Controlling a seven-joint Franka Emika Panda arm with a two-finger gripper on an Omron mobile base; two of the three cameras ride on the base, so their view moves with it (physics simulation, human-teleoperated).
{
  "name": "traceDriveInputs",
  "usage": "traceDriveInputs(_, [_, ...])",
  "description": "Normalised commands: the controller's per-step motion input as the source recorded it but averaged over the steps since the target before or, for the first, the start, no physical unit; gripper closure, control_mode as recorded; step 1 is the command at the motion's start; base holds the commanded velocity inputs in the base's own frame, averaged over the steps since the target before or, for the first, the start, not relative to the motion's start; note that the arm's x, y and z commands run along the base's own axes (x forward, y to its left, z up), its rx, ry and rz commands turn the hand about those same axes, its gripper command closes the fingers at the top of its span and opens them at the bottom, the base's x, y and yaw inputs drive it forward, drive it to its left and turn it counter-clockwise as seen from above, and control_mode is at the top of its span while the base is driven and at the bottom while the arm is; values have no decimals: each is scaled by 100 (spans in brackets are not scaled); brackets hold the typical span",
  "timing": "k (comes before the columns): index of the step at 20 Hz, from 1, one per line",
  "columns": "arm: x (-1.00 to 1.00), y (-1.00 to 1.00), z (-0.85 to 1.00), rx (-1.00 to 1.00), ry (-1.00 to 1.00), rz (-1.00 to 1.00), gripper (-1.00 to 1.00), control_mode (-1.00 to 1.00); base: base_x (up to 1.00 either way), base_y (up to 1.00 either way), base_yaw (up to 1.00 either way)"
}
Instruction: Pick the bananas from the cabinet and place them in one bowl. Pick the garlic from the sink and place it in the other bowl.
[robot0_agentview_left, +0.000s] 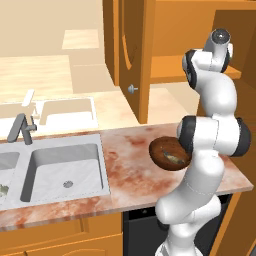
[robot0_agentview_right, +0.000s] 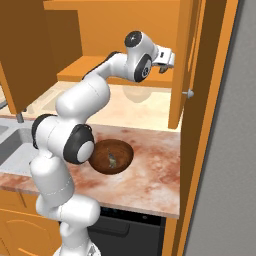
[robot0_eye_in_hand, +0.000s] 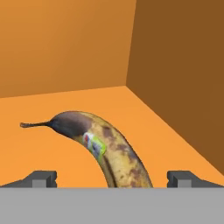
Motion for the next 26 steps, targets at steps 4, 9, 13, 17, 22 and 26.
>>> traceDriveInputs(4, [17, -16, 0, 0, 0, 0, -100, -100, 0, 0, 0])
traceDriveInputs(9, [15, -9, -3, 0, 0, 0, -100, -100, 0, 0, 0])
traceDriveInputs(13, [8, -2, -8, 0, 0, 0, -100, -100, 0, 0, 0])
traceDriveInputs(17, [6, 0, -12, 0, 2, 0, -100, -100, 0, 0, 0])
traceDriveInputs(22, [7, 0, -16, 0, 3, 0, -100, -100, 0, 0, 0])
traceDriveInputs(26, [15, 0, -22, 0, 2, 0, -100, -100, 0, 0, 0])
